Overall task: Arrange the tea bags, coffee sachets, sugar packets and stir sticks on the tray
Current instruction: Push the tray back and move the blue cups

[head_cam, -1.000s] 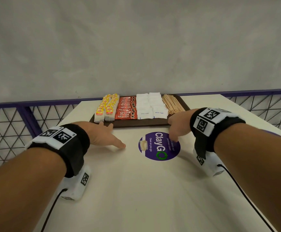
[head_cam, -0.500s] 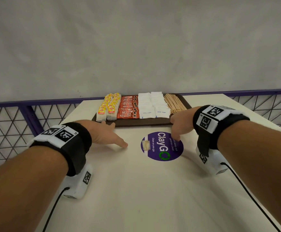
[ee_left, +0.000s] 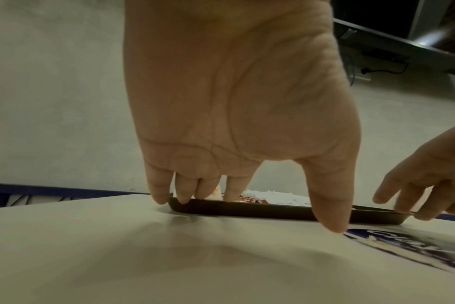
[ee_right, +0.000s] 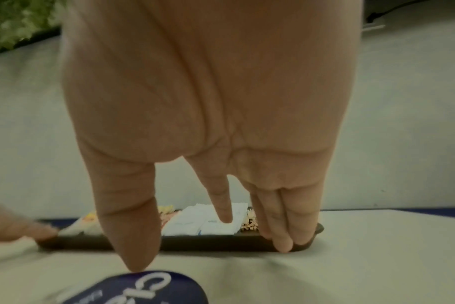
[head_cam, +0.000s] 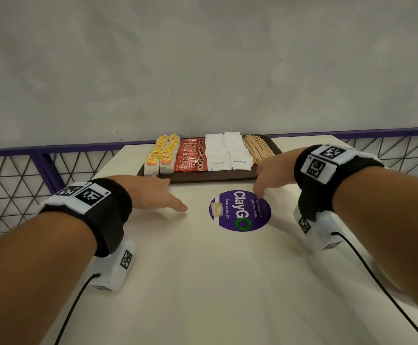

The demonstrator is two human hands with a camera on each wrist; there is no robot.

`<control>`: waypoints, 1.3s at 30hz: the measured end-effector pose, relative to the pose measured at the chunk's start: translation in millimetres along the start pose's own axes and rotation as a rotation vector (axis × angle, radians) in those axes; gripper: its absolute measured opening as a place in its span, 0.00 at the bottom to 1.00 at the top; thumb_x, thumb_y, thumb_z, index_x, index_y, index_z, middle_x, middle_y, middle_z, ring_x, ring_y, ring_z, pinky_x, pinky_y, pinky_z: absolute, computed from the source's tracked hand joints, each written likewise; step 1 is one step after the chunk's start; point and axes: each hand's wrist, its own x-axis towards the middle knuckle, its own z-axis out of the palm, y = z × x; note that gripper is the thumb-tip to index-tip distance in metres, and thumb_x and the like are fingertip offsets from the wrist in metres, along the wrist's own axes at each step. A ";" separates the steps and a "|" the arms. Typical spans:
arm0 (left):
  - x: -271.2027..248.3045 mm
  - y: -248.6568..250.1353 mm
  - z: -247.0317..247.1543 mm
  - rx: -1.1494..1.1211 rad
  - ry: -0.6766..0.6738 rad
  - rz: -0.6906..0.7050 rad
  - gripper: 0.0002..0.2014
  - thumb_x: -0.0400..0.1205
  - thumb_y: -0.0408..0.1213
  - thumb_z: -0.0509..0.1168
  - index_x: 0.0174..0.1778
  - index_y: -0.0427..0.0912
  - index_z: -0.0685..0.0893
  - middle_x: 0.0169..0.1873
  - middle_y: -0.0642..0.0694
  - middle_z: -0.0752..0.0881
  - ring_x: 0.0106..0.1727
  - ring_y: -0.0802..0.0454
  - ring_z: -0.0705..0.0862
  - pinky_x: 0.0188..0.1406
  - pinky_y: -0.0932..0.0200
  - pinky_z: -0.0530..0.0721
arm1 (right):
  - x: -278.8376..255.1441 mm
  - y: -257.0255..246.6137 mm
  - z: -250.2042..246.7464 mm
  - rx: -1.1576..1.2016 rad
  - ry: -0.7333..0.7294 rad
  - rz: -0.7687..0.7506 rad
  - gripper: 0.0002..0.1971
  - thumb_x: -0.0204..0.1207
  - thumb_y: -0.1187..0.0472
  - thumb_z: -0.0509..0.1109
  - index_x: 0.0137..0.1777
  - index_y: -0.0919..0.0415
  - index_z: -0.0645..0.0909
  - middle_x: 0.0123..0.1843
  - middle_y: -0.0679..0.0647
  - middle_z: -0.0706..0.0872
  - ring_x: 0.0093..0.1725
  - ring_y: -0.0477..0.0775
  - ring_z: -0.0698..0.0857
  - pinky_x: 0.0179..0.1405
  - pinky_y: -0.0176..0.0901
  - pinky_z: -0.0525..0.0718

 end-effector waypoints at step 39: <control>-152.1 257.6 34.5 0.225 0.347 0.913 0.15 0.88 0.49 0.62 0.63 0.48 0.87 0.56 0.48 0.82 0.52 0.52 0.80 0.49 0.56 0.79 | -134.4 199.2 20.0 -0.040 0.305 -0.236 0.12 0.87 0.53 0.63 0.53 0.49 0.90 0.51 0.50 0.90 0.49 0.52 0.87 0.52 0.44 0.84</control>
